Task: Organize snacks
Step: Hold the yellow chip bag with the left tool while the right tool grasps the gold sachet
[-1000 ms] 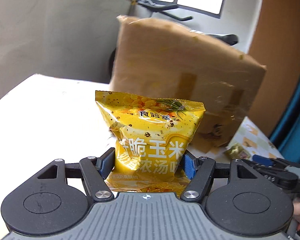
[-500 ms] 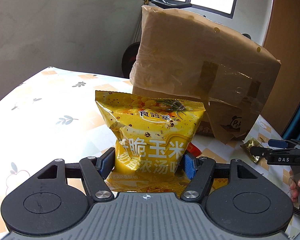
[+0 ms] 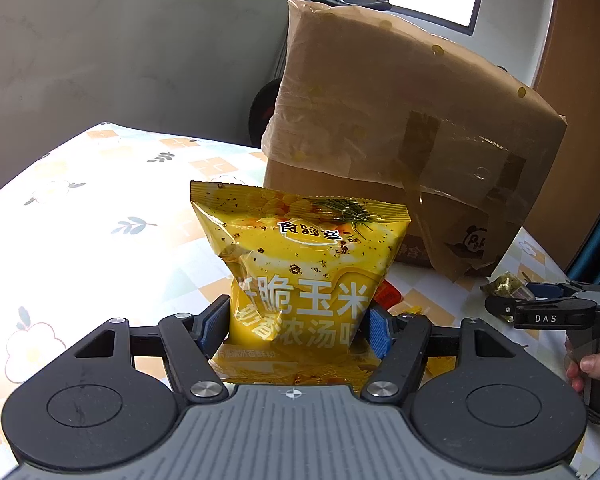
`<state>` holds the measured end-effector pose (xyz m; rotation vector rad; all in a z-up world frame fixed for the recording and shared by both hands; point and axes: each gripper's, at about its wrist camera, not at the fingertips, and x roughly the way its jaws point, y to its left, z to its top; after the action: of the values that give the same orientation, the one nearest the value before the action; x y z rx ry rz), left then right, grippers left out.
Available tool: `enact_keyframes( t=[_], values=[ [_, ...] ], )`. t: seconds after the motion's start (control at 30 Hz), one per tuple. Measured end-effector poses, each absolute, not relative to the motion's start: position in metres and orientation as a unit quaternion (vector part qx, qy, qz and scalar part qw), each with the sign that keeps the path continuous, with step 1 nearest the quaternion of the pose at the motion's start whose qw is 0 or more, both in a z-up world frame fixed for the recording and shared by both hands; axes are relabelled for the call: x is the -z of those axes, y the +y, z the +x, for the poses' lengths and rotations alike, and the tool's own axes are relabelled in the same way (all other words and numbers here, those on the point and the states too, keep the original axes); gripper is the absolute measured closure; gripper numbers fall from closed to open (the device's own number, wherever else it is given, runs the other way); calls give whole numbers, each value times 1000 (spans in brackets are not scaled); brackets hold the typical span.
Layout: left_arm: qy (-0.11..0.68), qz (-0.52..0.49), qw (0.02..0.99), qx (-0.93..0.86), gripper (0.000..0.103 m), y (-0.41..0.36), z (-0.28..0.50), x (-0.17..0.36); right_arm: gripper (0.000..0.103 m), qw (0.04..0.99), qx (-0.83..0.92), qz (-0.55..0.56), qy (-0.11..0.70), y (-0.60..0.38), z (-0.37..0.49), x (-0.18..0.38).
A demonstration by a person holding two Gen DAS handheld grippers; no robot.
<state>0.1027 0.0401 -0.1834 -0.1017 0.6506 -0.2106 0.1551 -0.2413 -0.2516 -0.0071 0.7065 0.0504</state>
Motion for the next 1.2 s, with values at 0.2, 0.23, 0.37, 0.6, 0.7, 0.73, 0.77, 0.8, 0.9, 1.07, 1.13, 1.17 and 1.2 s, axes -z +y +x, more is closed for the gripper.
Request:
enact_keyframes(
  t=[0.2,0.23,0.37,0.6,0.7,0.73,0.77,0.8,0.9,1.07,1.13,1.17,1.2],
  values=[
    [323,-46,939,106,32,37,105,186,10,935,-36,4,353,-245,157,253],
    [323,-46,939,106,32,38,105,186,10,935,-36,1,353,-244,158,253],
    [325,-50,939,105,32,38,106,186,13,936,-34,-7,349,-240,156,253],
    [327,-44,938,110,32,37,109,188,19,942,-30,-14,334,-238,149,251],
    [327,-41,938,111,32,37,110,189,23,947,-35,-33,318,-231,142,249],
    [327,-39,938,111,32,36,111,189,24,948,-33,-39,314,-229,141,248],
    [327,-37,938,111,32,36,111,189,25,949,-33,-42,312,-228,140,248],
    [327,-35,938,111,32,35,111,189,26,949,-33,-45,309,-228,139,247],
    [327,-32,938,111,32,34,111,190,28,951,-35,-43,305,-228,138,246],
    [327,-32,938,112,32,34,111,190,33,954,-38,-22,295,-235,135,244],
    [327,-31,938,112,32,35,111,190,35,956,-37,-18,292,-236,134,244],
    [327,-32,938,112,32,35,111,190,36,956,-36,-18,289,-236,134,243],
    [327,-32,938,112,32,35,111,190,37,957,-35,-19,287,-236,133,243]
  ],
)
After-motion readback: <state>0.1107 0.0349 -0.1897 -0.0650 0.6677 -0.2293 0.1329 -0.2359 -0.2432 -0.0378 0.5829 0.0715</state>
